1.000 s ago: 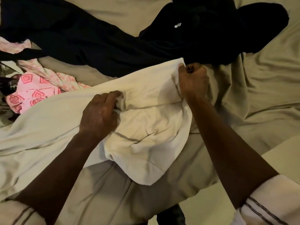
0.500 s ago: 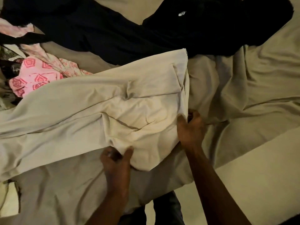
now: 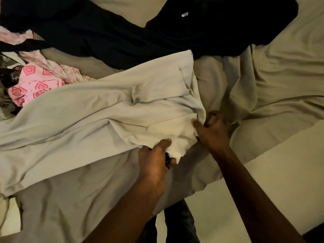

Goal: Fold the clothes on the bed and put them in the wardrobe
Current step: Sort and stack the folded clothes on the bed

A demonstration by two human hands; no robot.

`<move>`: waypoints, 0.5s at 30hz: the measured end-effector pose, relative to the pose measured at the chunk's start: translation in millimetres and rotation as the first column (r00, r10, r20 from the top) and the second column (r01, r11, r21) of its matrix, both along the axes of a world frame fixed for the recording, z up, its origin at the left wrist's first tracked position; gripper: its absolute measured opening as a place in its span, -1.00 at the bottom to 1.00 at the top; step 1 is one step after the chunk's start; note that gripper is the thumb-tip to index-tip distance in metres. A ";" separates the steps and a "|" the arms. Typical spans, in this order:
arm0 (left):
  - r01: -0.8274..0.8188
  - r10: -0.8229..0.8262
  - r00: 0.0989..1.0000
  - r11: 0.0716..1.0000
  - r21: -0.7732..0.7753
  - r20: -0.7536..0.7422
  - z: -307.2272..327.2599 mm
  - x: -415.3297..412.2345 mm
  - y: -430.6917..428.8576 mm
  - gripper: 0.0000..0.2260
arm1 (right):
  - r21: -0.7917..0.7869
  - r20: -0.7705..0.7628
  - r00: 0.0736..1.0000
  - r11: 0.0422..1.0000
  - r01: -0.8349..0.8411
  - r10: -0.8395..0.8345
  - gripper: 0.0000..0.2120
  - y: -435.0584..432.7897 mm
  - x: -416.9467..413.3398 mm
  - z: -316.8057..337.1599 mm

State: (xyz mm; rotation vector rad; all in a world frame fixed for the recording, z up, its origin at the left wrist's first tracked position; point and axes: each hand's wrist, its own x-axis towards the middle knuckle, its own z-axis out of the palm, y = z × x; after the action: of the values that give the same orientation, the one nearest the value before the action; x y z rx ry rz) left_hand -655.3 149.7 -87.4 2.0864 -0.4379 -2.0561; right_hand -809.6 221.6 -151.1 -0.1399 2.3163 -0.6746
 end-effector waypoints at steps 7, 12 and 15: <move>-0.008 -0.009 0.958 0.998 -0.059 -0.288 21.9 -47.3 -83.9 -0.93 | -0.161 0.192 0.899 0.891 0.424 -0.393 -0.76 -15.2 -2.3 -9.1; 0.099 -0.205 0.973 0.792 -0.603 -0.109 0.2 -33.8 -96.3 -0.71 | -0.202 0.282 0.844 0.831 0.518 -0.457 -0.59 -21.1 0.2 -5.3; 0.529 -0.387 0.840 0.433 -0.730 0.379 -21.4 -11.4 -69.3 -0.83 | -0.236 0.266 0.881 0.859 0.454 -0.392 -0.67 -17.2 -1.5 -5.4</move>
State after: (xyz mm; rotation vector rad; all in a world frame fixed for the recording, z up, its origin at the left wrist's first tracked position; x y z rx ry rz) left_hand -666.7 80.4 -108.7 1.5772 -1.7867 -1.3588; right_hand -811.1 204.4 -156.5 0.3105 2.0424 -1.1970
